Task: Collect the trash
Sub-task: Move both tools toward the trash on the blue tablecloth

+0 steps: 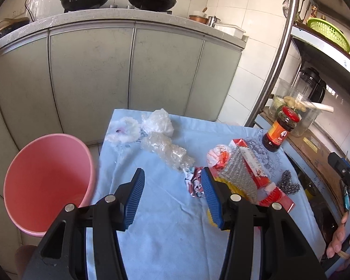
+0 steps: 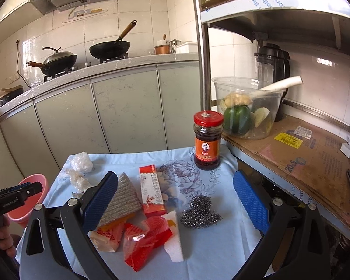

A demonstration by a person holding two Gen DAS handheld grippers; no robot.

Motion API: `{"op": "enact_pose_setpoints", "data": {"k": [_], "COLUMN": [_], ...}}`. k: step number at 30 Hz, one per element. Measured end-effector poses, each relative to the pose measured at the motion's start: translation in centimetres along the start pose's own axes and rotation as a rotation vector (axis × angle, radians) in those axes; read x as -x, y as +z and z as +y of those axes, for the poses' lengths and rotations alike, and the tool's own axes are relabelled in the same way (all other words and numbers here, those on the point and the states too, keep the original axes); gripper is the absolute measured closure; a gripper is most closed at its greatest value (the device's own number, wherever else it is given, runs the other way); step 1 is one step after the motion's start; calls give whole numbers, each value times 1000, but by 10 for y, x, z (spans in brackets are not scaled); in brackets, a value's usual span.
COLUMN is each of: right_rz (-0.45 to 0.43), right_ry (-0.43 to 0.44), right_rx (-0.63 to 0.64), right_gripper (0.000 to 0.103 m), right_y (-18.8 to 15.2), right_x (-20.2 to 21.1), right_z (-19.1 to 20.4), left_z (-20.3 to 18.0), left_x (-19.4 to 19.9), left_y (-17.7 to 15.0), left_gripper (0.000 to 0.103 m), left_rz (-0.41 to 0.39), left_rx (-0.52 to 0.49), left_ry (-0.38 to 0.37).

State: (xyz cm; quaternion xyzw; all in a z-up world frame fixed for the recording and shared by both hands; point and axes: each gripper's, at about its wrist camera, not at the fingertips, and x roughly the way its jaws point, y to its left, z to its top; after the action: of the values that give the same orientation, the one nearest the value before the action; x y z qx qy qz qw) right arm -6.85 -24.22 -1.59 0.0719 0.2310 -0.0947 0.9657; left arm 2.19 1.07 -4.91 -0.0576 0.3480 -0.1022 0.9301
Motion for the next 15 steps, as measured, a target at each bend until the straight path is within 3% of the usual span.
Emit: {"op": "enact_pose_setpoints", "data": {"k": [15], "right_rz": [53], "right_ry": [24], "right_rx": [-2], "right_gripper": [3], "right_y": [-9], "right_x": [-16], "right_z": [-6], "left_z": [7], "left_x": [-32], "left_y": [-2], "left_gripper": [54], "left_rz": [53], "left_rx": [3], "left_ry": [28]}}
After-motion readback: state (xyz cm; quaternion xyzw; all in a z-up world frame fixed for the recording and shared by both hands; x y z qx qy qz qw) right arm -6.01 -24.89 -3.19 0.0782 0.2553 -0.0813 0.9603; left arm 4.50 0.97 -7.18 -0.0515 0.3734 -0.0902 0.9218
